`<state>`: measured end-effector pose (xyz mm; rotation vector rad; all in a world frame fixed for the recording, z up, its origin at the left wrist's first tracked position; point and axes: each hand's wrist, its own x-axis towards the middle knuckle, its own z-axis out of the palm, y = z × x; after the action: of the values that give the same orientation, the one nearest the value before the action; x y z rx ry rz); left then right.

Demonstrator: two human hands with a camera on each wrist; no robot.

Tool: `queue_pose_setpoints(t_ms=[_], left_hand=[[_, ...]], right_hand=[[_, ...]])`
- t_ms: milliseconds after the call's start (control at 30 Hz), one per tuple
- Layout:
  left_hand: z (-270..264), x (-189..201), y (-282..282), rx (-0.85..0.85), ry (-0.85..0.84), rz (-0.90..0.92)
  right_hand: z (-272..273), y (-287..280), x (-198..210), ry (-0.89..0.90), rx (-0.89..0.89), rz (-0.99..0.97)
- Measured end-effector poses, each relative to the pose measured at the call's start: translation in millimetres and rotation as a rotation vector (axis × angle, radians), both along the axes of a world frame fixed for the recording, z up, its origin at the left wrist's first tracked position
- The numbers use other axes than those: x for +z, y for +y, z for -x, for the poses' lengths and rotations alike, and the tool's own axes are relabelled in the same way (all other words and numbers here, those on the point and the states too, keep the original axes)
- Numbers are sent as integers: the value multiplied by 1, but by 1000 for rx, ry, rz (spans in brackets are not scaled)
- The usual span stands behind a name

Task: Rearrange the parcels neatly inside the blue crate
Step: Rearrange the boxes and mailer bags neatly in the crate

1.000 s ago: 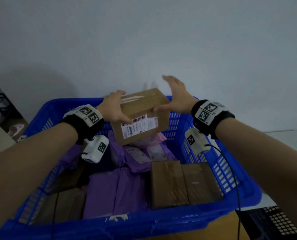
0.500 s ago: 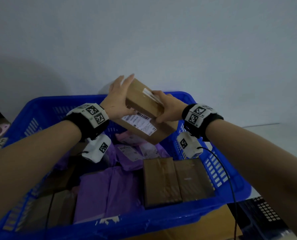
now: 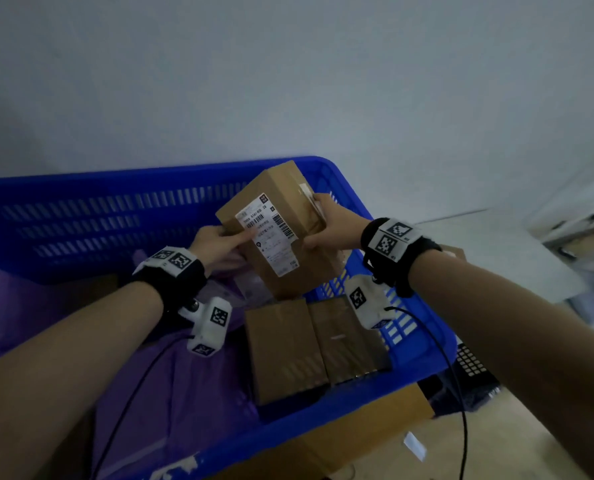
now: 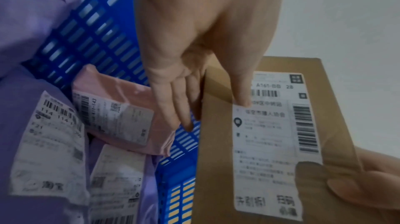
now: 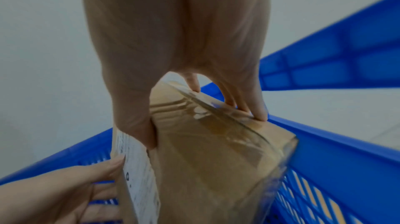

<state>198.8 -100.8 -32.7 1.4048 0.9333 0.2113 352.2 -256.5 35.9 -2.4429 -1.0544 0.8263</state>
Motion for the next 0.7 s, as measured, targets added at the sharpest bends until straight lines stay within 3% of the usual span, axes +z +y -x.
queue_pose_setpoints(t_ms=[267,467,700], left_hand=[[-19,-18,0,-114,10,-41],[-27,-26,-3,-169,-29,104],[-25,-48,7,-244,44,229]], right_hand=[[-4,3,-18,55,-109,30],[-3,8,-21,66,-181,35],[-16,40,-46,-101,-81,343]])
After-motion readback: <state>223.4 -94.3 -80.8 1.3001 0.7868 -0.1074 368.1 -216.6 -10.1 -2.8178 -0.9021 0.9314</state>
